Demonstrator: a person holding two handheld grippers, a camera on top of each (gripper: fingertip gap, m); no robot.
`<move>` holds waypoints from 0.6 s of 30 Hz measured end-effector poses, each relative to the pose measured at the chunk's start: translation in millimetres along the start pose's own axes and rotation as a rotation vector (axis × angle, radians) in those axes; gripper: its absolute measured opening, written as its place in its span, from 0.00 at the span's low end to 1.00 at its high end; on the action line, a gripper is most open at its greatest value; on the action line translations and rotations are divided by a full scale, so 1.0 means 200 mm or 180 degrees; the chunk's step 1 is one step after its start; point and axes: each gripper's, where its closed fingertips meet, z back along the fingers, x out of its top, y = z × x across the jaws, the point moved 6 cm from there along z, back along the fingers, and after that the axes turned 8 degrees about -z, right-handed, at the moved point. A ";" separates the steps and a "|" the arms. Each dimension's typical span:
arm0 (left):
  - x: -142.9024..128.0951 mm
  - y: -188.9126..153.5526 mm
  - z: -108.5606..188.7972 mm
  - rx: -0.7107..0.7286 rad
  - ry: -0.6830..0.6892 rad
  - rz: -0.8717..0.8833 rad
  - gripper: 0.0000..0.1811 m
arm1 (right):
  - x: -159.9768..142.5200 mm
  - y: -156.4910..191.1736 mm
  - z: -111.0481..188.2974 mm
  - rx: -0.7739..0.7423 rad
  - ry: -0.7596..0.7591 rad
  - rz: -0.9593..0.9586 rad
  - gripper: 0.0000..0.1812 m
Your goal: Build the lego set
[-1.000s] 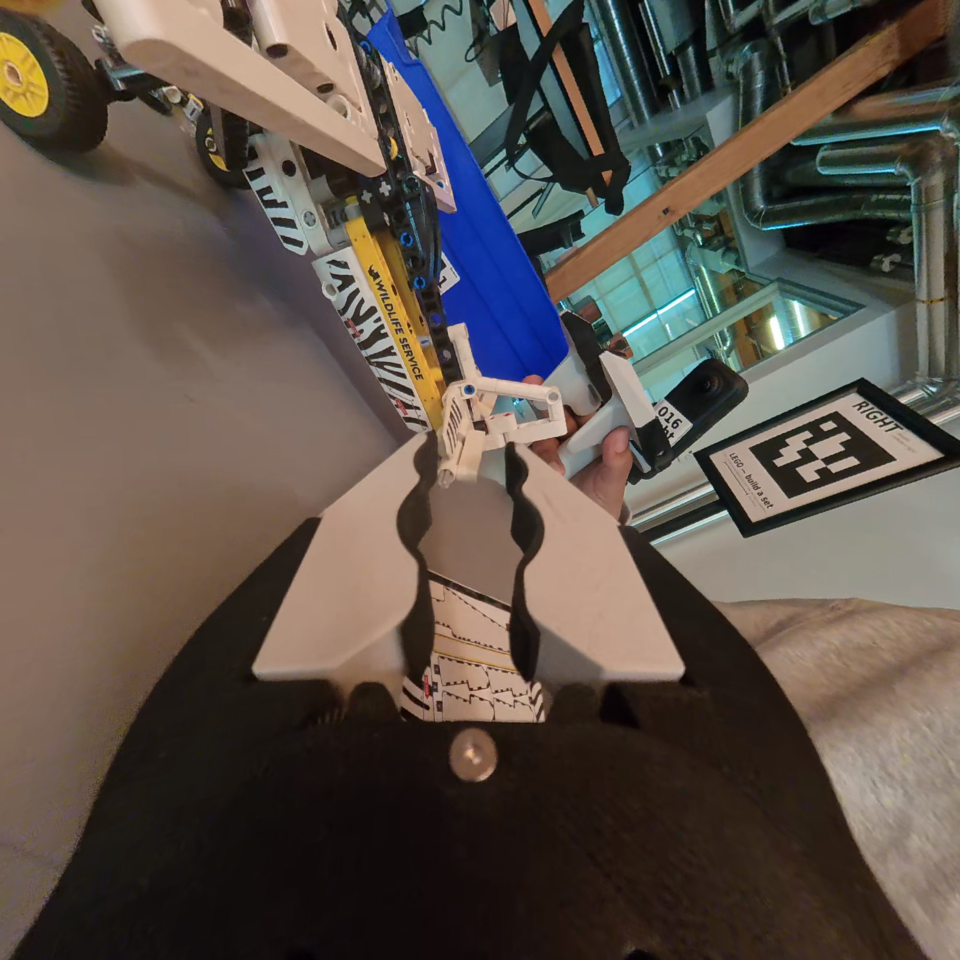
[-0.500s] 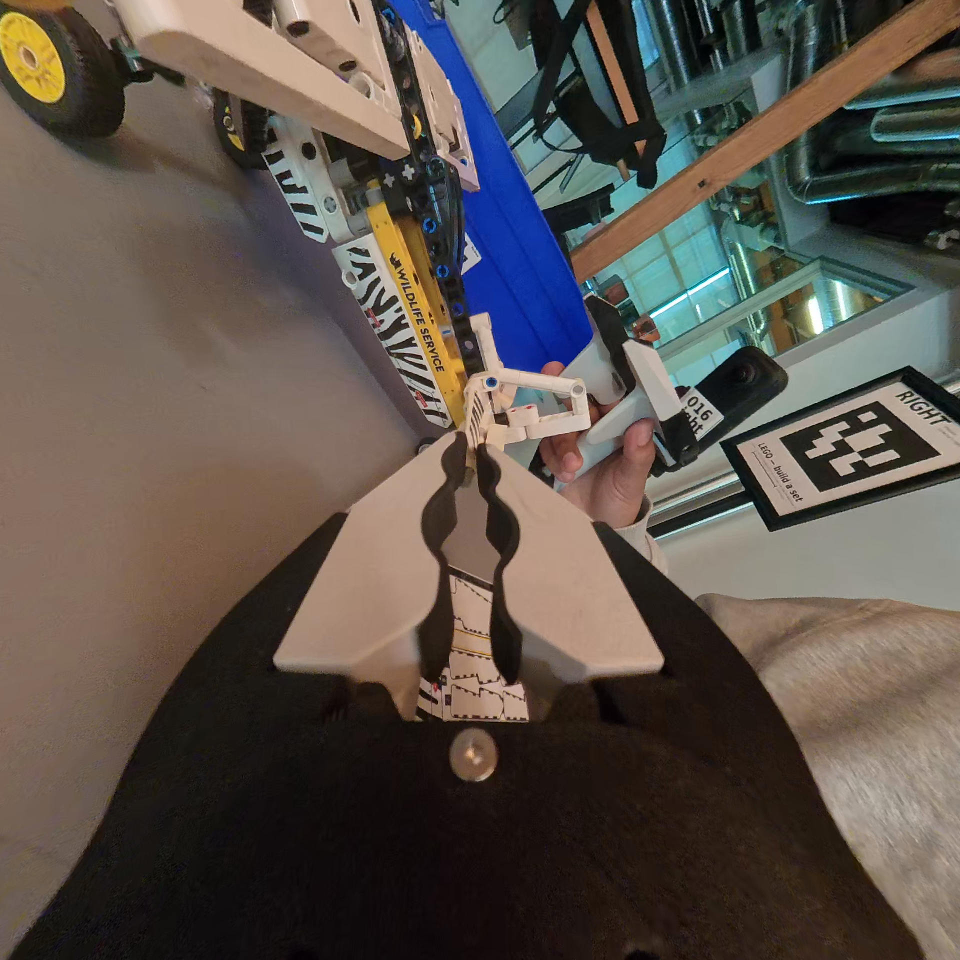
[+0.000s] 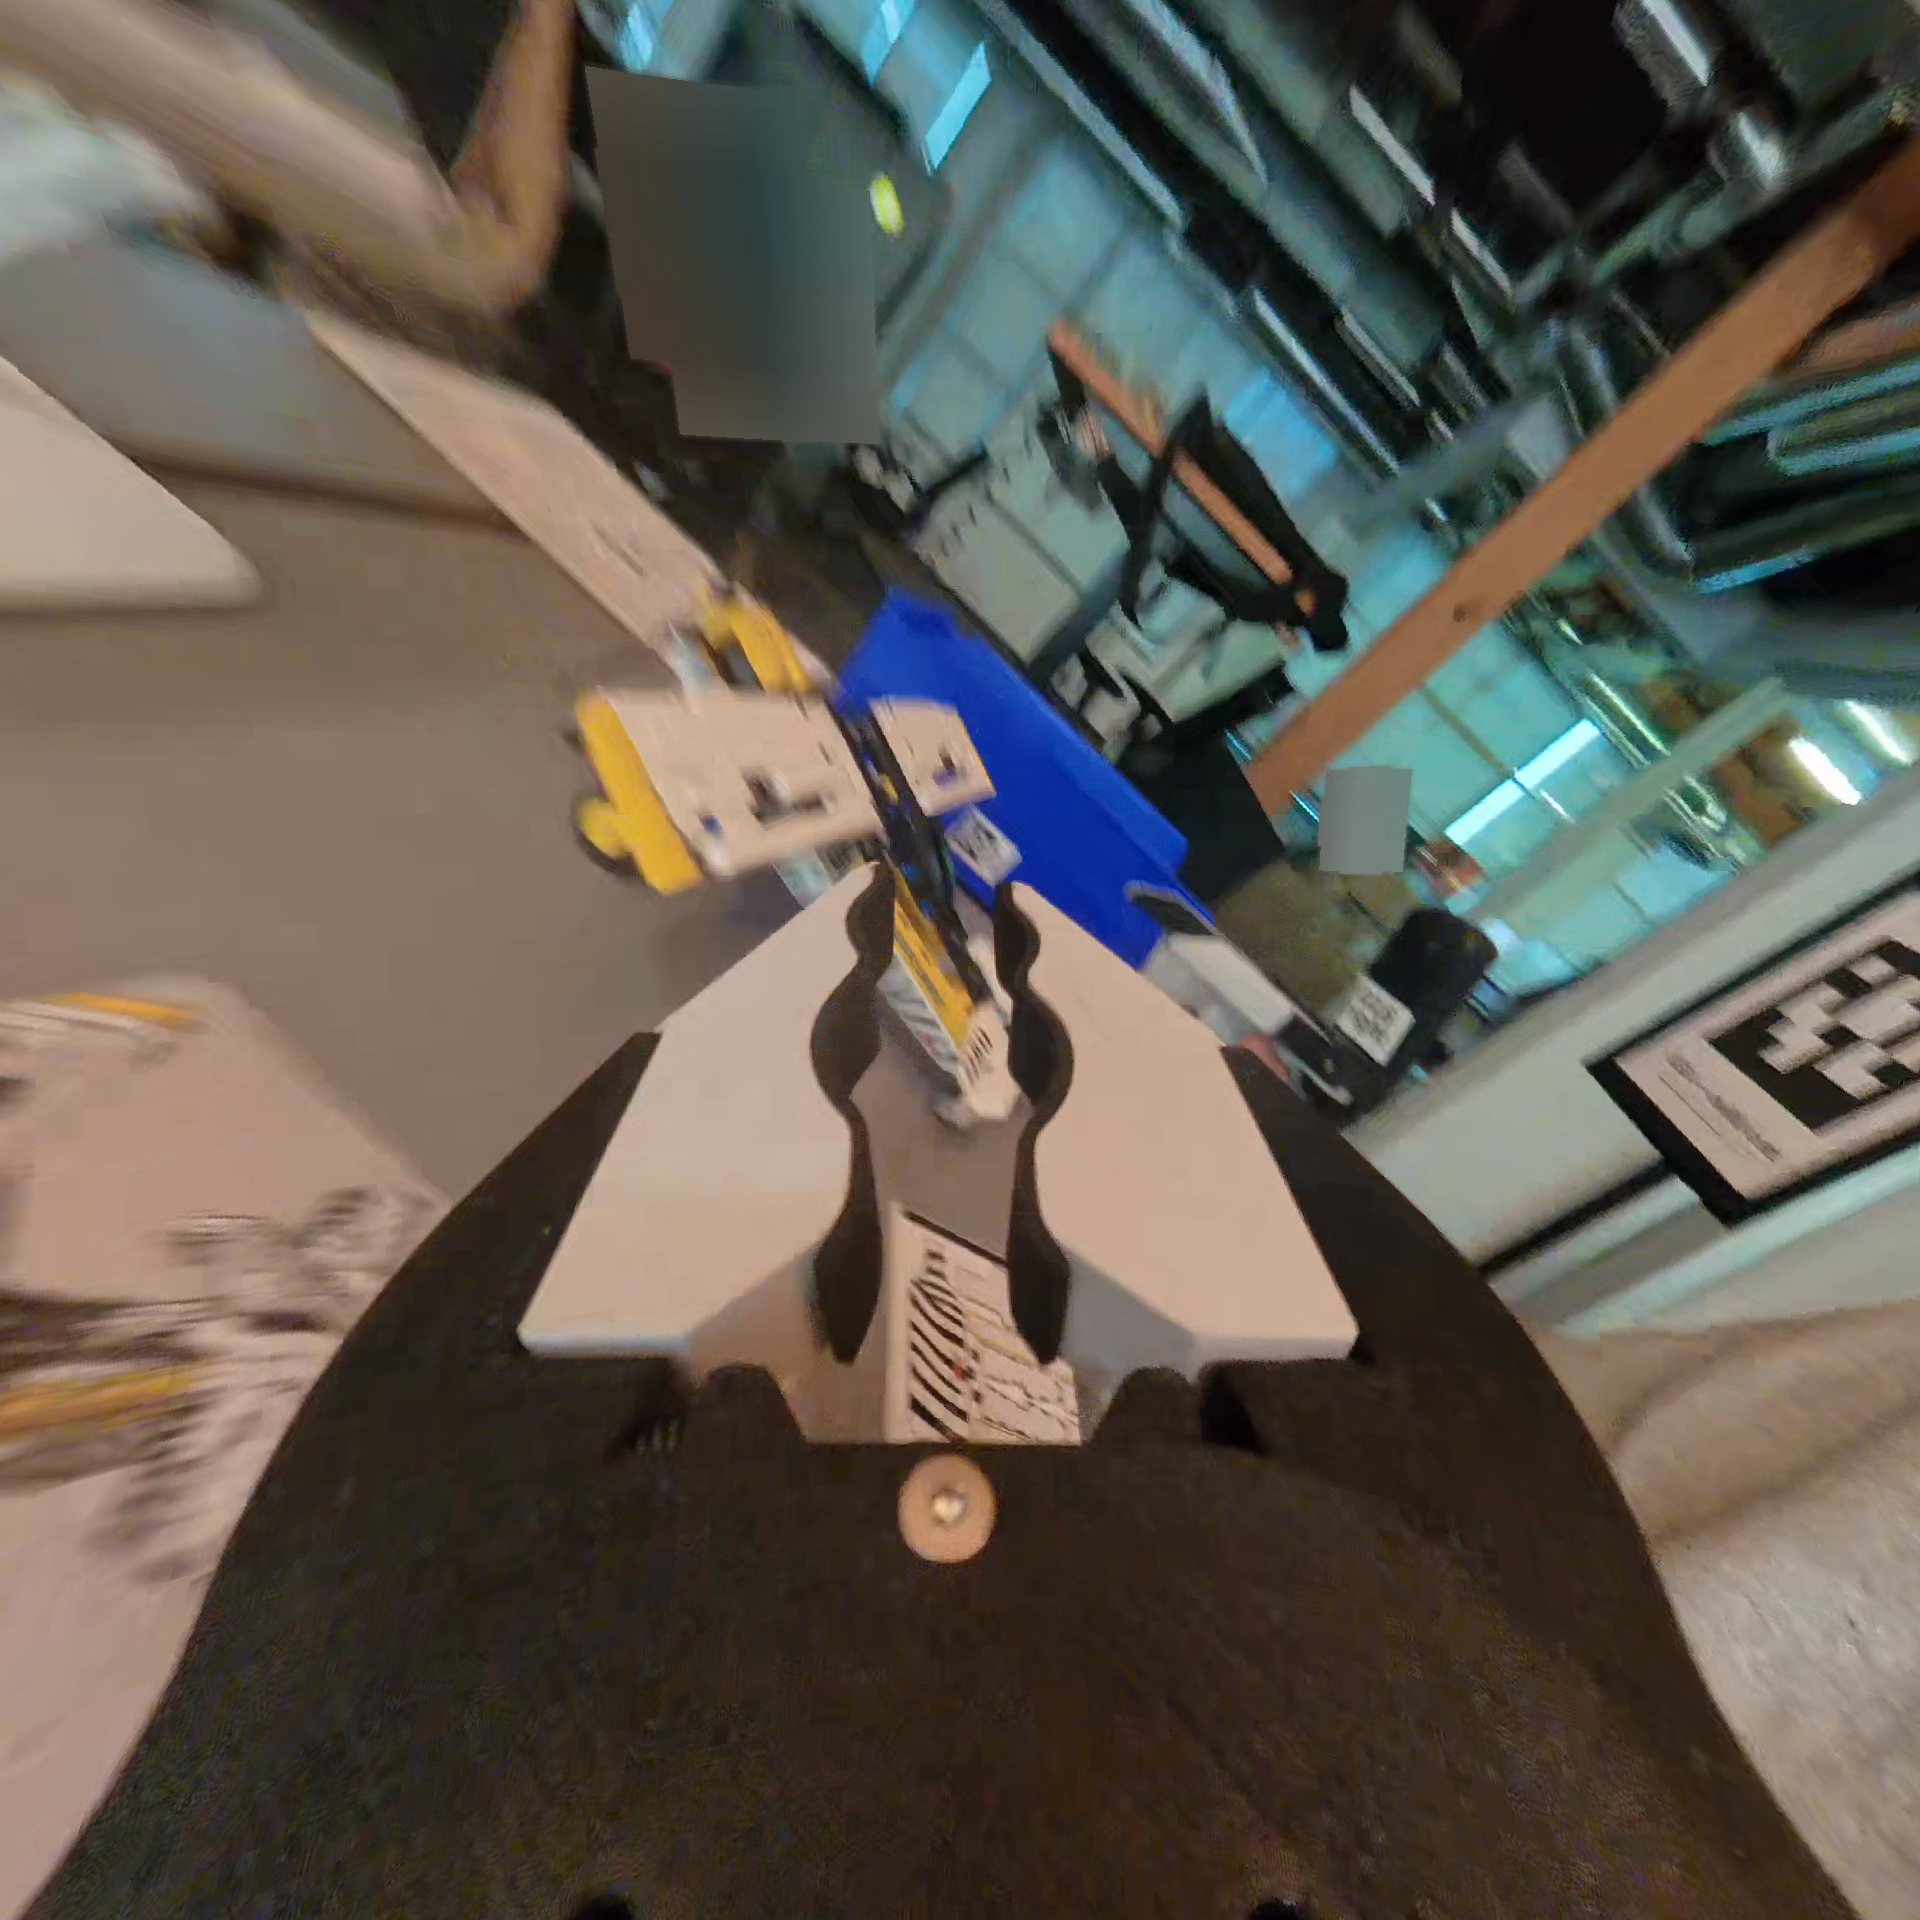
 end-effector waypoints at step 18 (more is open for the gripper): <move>0.16 0.14 0.30 0.0774 -0.0376 -0.0501 0.07 | -0.01 0.02 0.00 0.0037 0.0028 0.0087 0.20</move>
